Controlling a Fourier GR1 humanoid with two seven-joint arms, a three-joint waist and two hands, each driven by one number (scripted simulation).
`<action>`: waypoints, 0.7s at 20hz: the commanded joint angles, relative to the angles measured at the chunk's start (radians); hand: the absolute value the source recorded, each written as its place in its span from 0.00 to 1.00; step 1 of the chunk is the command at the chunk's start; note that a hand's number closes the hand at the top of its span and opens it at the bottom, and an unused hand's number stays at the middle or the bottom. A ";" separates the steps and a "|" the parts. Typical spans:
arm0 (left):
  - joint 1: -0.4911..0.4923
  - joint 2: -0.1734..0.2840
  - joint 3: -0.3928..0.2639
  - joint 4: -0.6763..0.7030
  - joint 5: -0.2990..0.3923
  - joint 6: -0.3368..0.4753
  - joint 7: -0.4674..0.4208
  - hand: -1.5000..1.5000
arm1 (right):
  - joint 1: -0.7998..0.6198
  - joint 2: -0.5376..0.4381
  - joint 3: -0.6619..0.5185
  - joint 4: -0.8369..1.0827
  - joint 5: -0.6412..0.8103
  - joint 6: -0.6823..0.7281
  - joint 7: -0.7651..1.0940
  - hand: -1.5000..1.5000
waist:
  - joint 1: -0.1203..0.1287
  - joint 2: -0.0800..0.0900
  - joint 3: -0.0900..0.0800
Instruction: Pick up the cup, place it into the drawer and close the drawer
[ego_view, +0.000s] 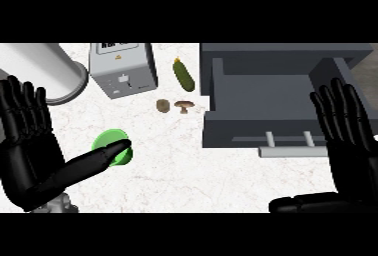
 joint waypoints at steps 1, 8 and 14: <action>-0.101 -0.010 -0.086 0.084 -0.056 0.237 0.100 0.00 | -0.024 0.007 0.016 0.018 -0.032 0.013 0.048 0.00 | -0.003 0.000 0.003; -0.169 -0.010 -0.143 0.129 -0.098 0.321 0.139 0.00 | -0.038 -0.005 -0.012 0.023 -0.059 0.038 0.062 0.00 | 0.006 -0.002 0.002; -0.174 -0.010 -0.180 0.211 -0.059 0.389 0.075 0.00 | -0.063 0.009 -0.023 -0.002 -0.047 0.004 0.096 0.00 | 0.005 -0.002 0.002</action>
